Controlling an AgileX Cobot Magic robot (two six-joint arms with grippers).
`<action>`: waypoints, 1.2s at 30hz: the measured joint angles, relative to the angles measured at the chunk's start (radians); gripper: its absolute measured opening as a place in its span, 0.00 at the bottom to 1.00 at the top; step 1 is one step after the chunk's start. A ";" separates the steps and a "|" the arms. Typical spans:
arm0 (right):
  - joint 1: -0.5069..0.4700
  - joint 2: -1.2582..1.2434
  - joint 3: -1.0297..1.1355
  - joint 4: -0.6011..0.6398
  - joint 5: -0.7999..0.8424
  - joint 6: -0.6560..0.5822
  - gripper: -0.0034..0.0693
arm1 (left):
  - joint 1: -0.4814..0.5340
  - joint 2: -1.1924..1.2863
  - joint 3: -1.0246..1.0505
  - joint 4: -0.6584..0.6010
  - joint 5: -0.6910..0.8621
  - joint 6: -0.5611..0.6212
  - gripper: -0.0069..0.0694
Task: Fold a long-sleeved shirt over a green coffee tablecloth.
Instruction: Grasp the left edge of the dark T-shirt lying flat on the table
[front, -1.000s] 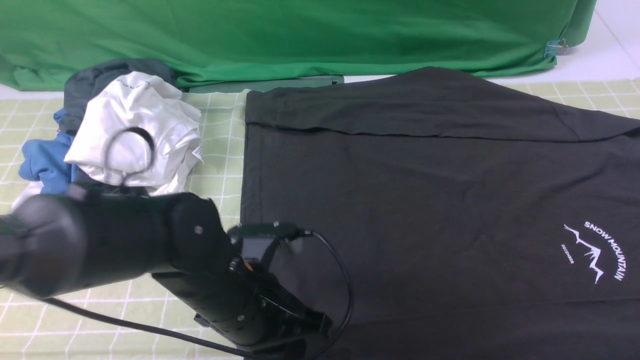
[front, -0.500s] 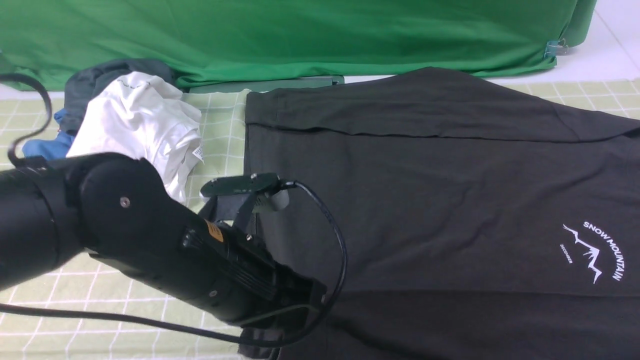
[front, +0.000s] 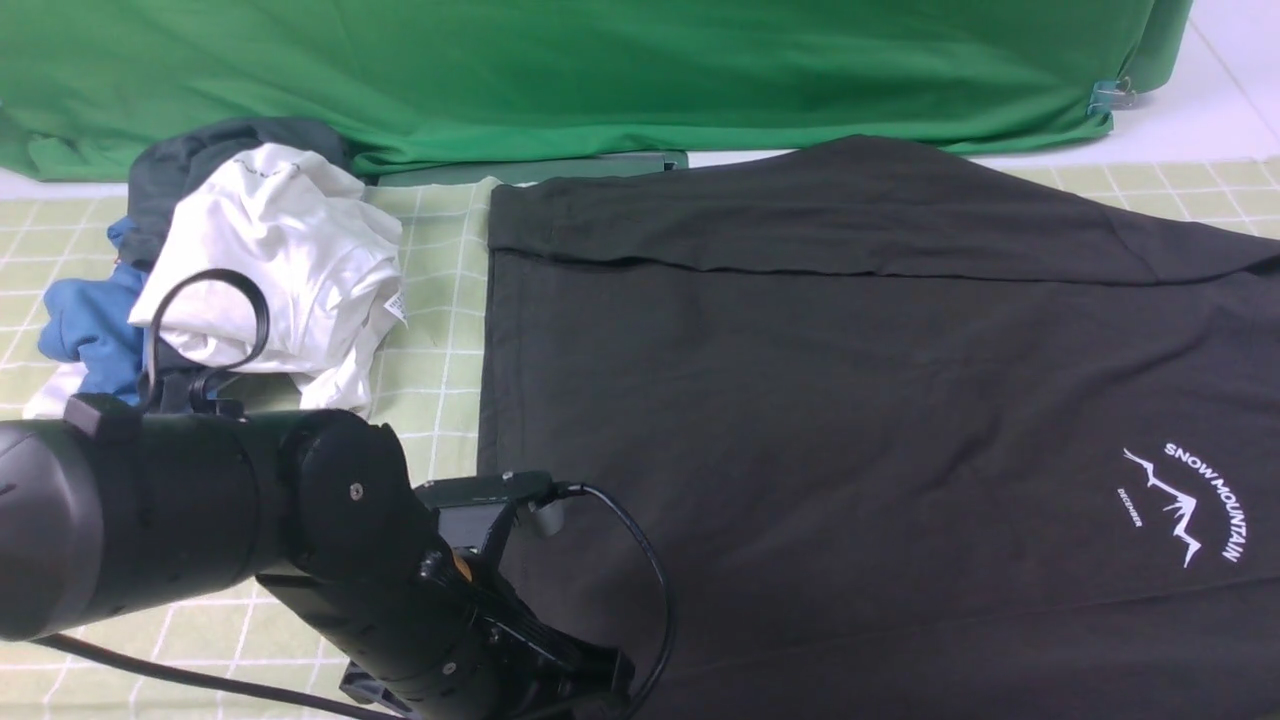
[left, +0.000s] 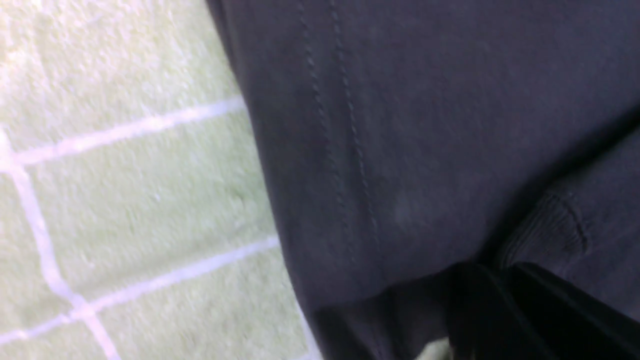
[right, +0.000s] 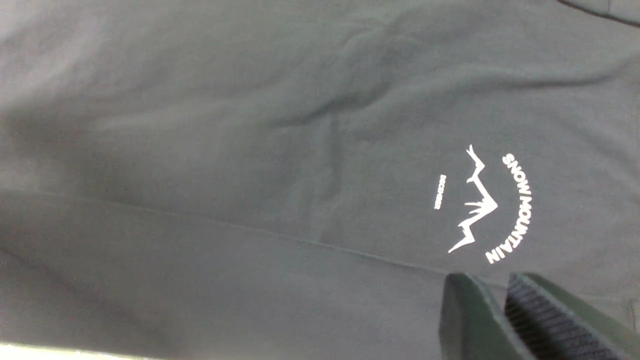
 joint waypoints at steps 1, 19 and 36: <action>0.000 0.000 0.000 0.001 0.000 0.000 0.22 | 0.000 0.000 -0.001 0.001 -0.005 -0.002 0.23; 0.000 0.000 0.000 0.001 -0.007 0.001 0.23 | 0.000 0.036 0.021 -0.018 -0.001 0.035 0.36; 0.000 0.000 0.000 0.001 -0.007 0.001 0.27 | 0.000 0.036 0.021 -0.044 0.005 0.085 0.20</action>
